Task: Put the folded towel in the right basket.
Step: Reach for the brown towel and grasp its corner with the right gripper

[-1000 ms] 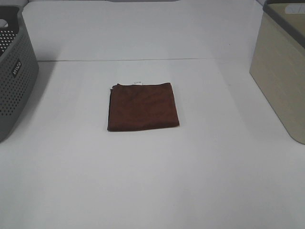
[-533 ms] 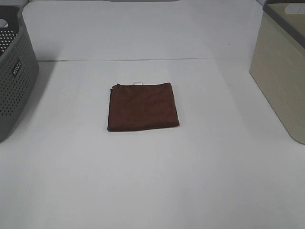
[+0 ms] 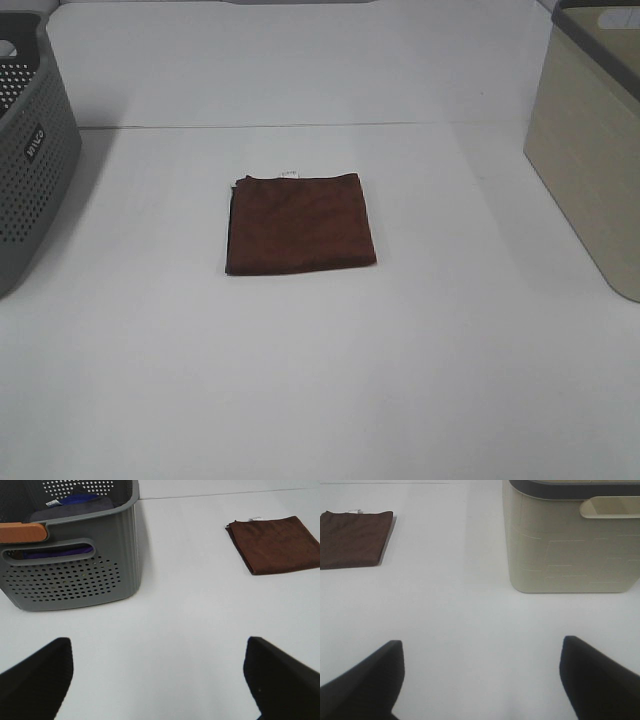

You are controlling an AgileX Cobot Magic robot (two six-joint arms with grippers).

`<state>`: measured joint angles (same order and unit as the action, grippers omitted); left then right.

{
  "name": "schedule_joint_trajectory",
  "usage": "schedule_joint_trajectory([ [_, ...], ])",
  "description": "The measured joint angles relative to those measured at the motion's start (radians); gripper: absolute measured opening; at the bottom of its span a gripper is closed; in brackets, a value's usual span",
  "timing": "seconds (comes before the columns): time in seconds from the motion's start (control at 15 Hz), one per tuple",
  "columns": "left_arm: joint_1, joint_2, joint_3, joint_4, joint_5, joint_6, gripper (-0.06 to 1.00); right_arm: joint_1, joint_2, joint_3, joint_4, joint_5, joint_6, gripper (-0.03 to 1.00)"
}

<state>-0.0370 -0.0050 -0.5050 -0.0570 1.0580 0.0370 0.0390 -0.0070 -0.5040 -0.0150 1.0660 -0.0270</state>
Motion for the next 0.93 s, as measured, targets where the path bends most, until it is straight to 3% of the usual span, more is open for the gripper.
schedule_joint_trajectory([
  [0.93, 0.000, 0.000, 0.000, 0.000, 0.000, 0.000, 0.88, 0.000, 0.000, 0.000, 0.000, 0.000, 0.000, 0.80],
])
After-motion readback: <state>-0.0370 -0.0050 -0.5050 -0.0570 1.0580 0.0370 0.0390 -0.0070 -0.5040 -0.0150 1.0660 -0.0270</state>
